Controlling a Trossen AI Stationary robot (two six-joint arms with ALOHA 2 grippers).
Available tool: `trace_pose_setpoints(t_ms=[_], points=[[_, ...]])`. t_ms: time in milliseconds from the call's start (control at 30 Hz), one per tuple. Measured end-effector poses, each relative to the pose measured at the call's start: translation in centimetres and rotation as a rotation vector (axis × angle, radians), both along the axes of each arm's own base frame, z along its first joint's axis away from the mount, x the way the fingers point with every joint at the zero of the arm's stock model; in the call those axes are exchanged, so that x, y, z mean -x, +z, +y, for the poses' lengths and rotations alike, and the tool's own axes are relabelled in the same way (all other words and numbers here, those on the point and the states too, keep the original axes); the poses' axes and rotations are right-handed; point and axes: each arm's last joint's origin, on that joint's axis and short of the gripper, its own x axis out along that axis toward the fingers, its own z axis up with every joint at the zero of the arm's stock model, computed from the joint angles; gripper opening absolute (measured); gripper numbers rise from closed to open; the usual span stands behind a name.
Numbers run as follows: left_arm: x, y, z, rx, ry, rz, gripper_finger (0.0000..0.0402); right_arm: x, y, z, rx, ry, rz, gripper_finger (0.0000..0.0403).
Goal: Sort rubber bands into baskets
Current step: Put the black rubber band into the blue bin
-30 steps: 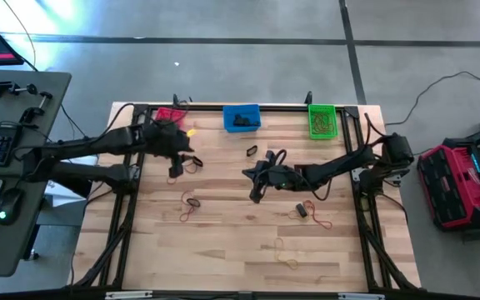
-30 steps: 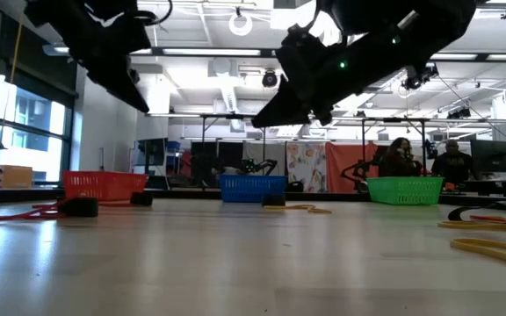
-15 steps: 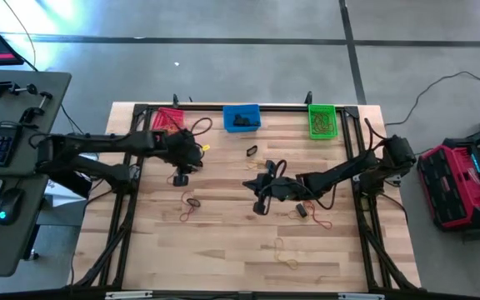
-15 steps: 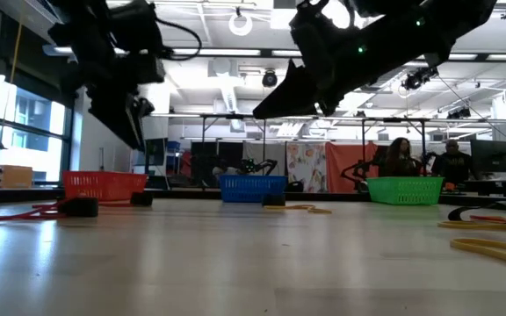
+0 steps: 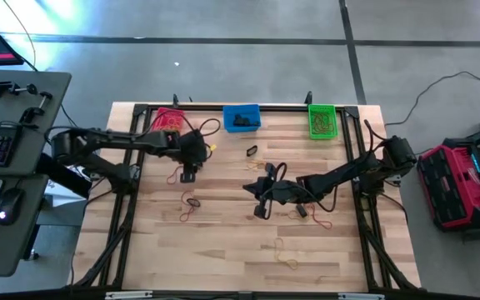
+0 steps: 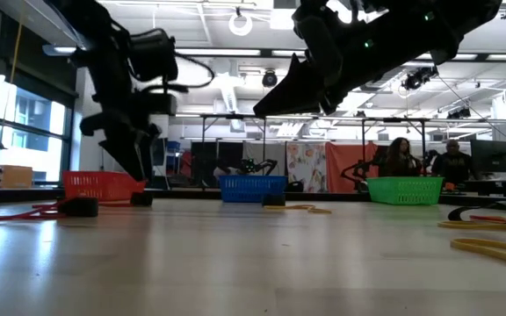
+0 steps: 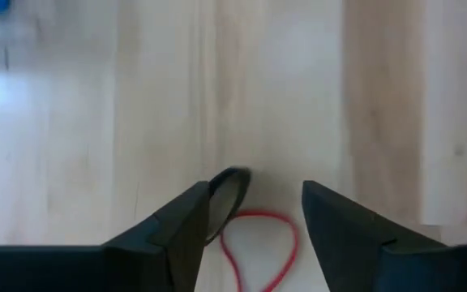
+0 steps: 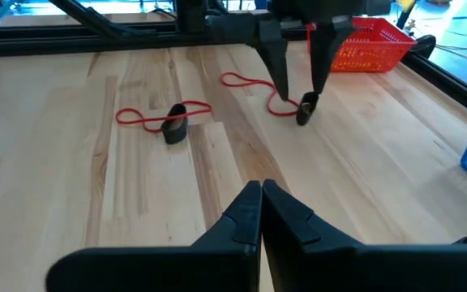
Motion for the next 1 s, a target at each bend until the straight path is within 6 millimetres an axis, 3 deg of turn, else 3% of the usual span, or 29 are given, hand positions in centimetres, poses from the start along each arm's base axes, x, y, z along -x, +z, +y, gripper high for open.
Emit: trace_pose_setpoints(t_ms=[200, 567, 733, 1000], points=[[-0.1, -1.6, 1.4, 0.025, 0.053, 0.06, 0.0193, 0.0, 0.0, 0.0, 0.0, 0.0, 0.001, 0.0], [-0.5, -3.3, 1.8, -0.001, 0.03, 0.126, 0.0185, 0.0, 0.0, 0.0, 0.007, 0.003, 0.005, 0.0], [-0.7, -3.6, 1.5, 0.005, 0.016, 0.14, 0.0144, 0.0, 0.0, 0.0, 0.007, 0.003, 0.005, 0.0], [-1.4, -2.8, 1.5, -0.035, 0.027, 0.13, 0.004, 0.0, 0.0, 0.0, 0.007, 0.004, 0.005, 0.0]])
